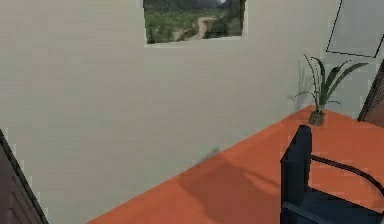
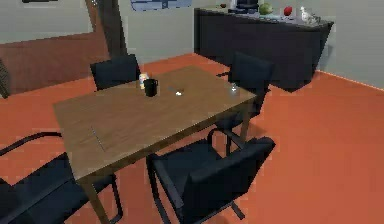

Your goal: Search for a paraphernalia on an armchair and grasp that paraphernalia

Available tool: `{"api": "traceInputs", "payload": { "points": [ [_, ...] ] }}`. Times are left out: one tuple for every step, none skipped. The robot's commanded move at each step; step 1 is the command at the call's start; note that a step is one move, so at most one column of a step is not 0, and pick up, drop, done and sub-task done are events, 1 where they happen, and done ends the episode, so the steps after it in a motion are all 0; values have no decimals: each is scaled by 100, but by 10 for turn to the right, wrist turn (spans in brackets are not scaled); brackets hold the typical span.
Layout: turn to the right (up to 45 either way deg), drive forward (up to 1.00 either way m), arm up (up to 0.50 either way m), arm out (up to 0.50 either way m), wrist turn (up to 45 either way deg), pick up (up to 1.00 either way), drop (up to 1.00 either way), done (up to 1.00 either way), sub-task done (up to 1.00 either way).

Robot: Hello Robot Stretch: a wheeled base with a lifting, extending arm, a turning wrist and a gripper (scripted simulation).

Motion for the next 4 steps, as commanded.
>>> {"api": "traceInputs", "payload": {
  "points": [
    [-30,0,0,0,0,0,0,0,0],
    [0,50,0,0,0,0,0,0,0],
    [0,5,0,0,0,0,0,0,0],
    [240,0,0,0,0,0,0,0,0]
  ]
}}
